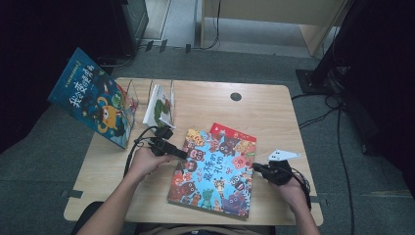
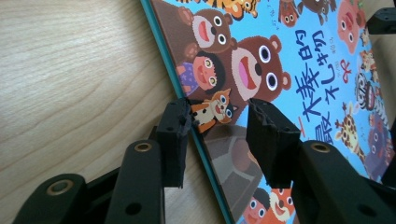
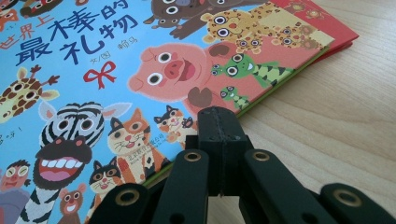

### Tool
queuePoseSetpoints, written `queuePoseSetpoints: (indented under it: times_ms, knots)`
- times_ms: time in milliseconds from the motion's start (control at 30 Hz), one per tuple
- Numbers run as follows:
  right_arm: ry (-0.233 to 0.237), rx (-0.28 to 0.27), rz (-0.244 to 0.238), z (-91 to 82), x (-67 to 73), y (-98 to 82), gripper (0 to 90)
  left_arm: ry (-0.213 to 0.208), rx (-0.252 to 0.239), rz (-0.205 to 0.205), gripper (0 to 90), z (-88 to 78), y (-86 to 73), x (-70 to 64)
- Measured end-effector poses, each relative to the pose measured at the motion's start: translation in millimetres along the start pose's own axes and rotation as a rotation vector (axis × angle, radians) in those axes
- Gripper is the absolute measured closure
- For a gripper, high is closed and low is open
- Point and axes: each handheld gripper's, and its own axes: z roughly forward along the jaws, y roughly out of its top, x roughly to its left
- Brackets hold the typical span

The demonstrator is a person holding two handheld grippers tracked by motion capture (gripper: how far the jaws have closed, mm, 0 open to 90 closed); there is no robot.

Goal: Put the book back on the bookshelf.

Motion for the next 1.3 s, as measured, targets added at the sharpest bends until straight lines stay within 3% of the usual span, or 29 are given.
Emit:
queuePoseSetpoints:
  times_ms: [467, 700, 1033, 1300]
  knots:
    - [0.003, -0.005, -0.017, 6.7, 2.3, 4.9, 90.0, 0.042, -0.038, -0.033, 63.3, -3.9, 0.7, 3.2]
    - [-0.003, -0.012, -0.022, 11.6, 4.0, 8.5, 90.0, 0.078, -0.049, -0.027, 62.6, -5.7, -0.1, 2.3]
    - [0.022, -0.006, -0.026, 9.3, 5.7, 8.3, 90.0, 0.08, -0.047, -0.027, 58.8, -12.1, -10.7, -1.9]
    - [0.032, -0.005, -0.032, 9.9, 8.8, 10.1, 90.0, 0.081, -0.029, -0.057, 57.3, -12.7, -22.4, 1.2]
